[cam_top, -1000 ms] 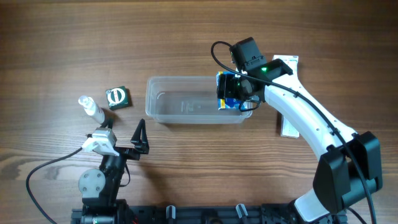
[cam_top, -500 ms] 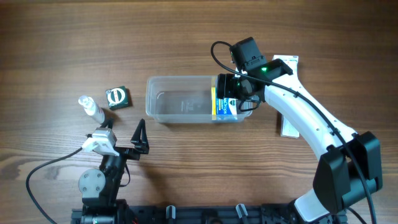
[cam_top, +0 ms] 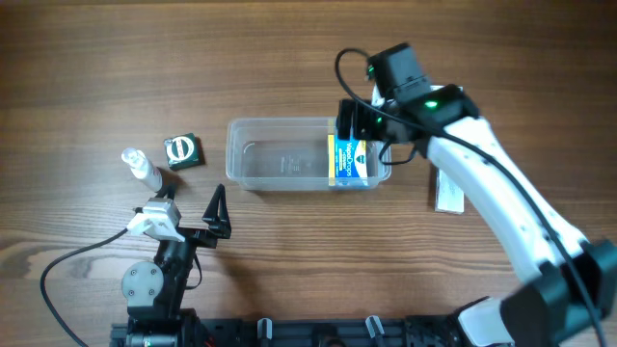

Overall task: Pack container
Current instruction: 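Lower the lozenge box upright into the container's right end and release, then move the right gripper to the white Hansaplast box and grasp it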

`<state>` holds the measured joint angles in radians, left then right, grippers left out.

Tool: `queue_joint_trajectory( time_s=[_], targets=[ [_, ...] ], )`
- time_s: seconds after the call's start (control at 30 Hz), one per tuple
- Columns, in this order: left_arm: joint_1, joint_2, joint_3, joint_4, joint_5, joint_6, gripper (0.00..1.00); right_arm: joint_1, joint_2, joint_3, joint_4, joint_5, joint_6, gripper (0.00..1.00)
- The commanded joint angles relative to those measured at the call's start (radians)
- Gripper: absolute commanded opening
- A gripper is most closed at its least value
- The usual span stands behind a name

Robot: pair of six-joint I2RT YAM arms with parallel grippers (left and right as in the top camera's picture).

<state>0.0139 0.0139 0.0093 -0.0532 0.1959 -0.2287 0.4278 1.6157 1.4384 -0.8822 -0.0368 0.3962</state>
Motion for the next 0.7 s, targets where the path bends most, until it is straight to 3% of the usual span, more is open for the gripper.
queue_joint_trajectory(
  time_s=[0.0, 0.23, 0.5, 0.67],
  targets=[
    [-0.006, -0.007, -0.004, -0.005, -0.003, 0.016, 1.0, -0.014, -0.105, 0.046, 0.014, 0.068, -0.202, 1.0],
    [-0.006, -0.007, -0.004, -0.005, -0.003, 0.016, 1.0, -0.059, -0.101, 0.044, 0.004, 0.36, -0.149, 1.0],
    [-0.006, -0.007, -0.004, -0.005, -0.003, 0.016, 1.0, -0.289, 0.031, 0.044, 0.04, 0.139, -0.173, 0.99],
    [-0.006, -0.007, -0.004, -0.005, -0.003, 0.016, 1.0, -0.362, 0.135, 0.044, 0.127, 0.034, -0.23, 0.95]
  ],
)
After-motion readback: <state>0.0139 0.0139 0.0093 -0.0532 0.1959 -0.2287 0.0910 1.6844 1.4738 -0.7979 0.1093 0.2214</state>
